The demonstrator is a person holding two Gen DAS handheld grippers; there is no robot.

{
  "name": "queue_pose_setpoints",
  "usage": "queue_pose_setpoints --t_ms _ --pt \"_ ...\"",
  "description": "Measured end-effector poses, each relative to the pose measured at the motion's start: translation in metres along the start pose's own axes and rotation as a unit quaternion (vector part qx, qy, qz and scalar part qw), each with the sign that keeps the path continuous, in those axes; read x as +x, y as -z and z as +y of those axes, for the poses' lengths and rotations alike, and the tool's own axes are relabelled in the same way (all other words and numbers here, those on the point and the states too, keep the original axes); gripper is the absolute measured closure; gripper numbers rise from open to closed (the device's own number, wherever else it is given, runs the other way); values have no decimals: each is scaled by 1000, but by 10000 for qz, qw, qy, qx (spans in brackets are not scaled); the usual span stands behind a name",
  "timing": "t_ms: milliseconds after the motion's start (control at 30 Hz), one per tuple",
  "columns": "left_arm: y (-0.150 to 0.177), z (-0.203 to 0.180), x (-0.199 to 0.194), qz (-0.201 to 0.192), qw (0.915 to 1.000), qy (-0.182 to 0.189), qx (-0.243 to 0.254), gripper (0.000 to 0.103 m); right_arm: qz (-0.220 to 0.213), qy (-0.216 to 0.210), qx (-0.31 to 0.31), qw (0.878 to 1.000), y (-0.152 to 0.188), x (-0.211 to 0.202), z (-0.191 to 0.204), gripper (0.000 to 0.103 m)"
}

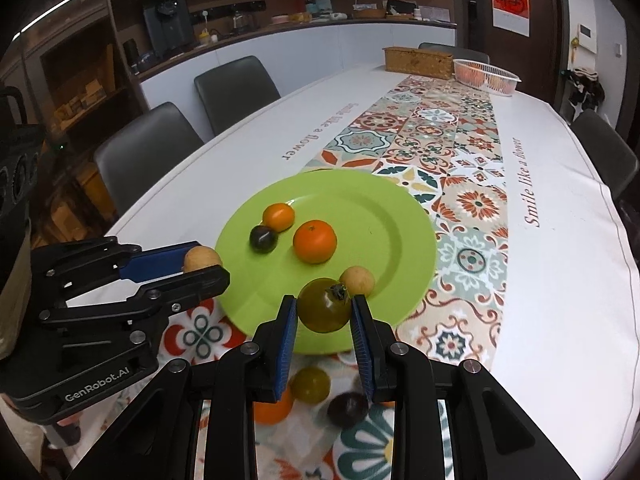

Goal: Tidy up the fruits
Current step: 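Carry the brown and green fruits onto the green plate and open both tools, then withdraw both tools from the plate toward the remaining fruits on the runner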

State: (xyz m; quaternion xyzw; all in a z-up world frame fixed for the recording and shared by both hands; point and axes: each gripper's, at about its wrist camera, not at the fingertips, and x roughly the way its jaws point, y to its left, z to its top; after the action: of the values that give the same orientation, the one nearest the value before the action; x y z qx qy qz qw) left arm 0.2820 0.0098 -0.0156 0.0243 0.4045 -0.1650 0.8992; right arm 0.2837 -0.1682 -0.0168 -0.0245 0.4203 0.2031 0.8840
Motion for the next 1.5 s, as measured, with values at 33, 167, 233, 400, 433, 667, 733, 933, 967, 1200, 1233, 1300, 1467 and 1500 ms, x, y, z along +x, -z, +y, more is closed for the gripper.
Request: queue_pose_setpoints --t_ms 33,167,233,400,433,667,733,933,967,1200,1233,1300,1467,1500 --pt "-1 2 3 7 10000 6 -8 77 23 -8 -15 10000 -2 4 0 75" --pt "-4 10 14 78 10000 27 -15 77 84 -42 -65 9999 -6 16 4 75" --pt "-4 14 19 107 9999 42 -27 77 110 -54 -89 9999 -7 22 5 75" --pt "-2 21 20 74 9999 5 -106 67 107 -36 -118 9999 -11 29 5 75" --pt "-2 22 20 73 9999 -32 -119 67 105 -39 -117 9999 -11 29 5 74" --pt "6 21 3 33 9994 -321 -142 63 -20 70 -161 9998 -10 18 7 73" --pt "7 18 -4 -15 9993 -368 -113 62 -109 107 -222 9996 -7 9 10 73" --pt "13 6 -34 -280 9985 -452 -95 45 -387 230 -345 9984 0 -24 17 67" --pt "14 4 -40 -342 9983 -466 -88 44 -436 252 -355 9981 2 -30 17 66" --pt "19 -20 -78 -670 9956 -644 95 29 -792 327 -322 9958 12 -71 17 57" --pt "20 -24 -83 -705 9951 -683 123 25 -835 335 -322 9954 14 -76 17 56" --pt "23 -32 -92 -788 9937 -773 188 22 -935 391 -349 9942 18 -86 17 48" --pt "33 -47 -106 -874 9919 -880 266 15 -1105 510 -455 9915 30 -108 18 48" --pt "36 -50 -108 -864 9920 -883 274 15 -1121 517 -469 9912 33 -111 18 46"
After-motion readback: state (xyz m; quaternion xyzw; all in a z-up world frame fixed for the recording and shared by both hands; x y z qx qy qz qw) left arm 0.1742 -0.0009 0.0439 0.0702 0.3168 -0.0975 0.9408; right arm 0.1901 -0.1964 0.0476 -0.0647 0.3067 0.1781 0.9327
